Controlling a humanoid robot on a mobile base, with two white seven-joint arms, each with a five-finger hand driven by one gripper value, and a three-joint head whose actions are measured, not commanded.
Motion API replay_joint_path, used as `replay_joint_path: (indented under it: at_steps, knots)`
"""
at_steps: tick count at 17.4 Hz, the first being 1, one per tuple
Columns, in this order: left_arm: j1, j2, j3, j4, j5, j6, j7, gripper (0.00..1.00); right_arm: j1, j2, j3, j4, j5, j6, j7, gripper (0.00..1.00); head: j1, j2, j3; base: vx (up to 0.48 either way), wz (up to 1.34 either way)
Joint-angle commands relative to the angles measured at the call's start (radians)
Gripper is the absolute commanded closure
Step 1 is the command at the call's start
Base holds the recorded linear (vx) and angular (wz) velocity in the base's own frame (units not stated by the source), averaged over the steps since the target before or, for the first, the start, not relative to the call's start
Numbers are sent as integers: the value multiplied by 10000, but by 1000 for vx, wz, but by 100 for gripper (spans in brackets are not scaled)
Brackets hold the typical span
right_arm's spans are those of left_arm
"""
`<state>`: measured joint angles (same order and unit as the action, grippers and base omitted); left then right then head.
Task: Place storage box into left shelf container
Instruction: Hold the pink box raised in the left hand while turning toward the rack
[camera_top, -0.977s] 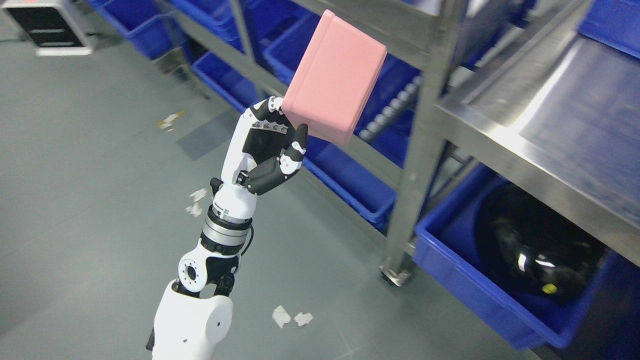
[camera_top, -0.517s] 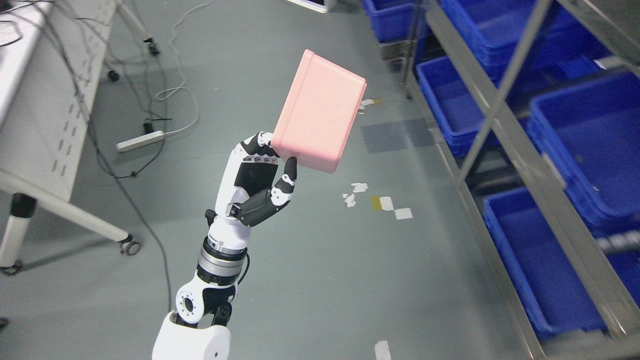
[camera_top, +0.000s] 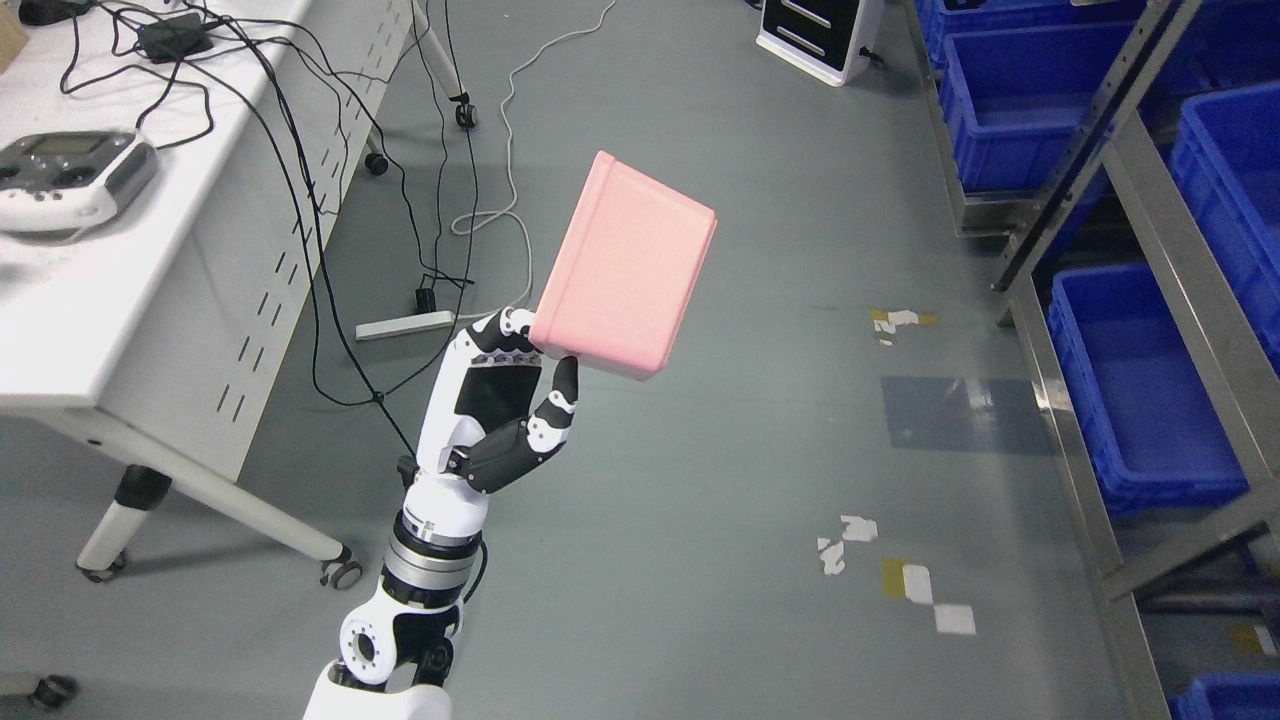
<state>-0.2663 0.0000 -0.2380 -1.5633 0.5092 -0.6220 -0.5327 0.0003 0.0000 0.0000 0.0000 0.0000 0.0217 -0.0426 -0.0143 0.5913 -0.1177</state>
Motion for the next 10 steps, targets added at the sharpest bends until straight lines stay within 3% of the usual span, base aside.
replay_joint_path:
  at_steps: [1, 10]
  knots:
    - [223, 175, 95, -90, 1, -23, -57, 97, 89, -175, -46, -175, 15, -3, -3, 0, 0, 0, 0, 626, 68]
    - [836, 175, -472, -44, 1, -130, -333, 97, 89, -175, -46, -175, 15, -3, -3, 0, 0, 0, 0, 635, 121]
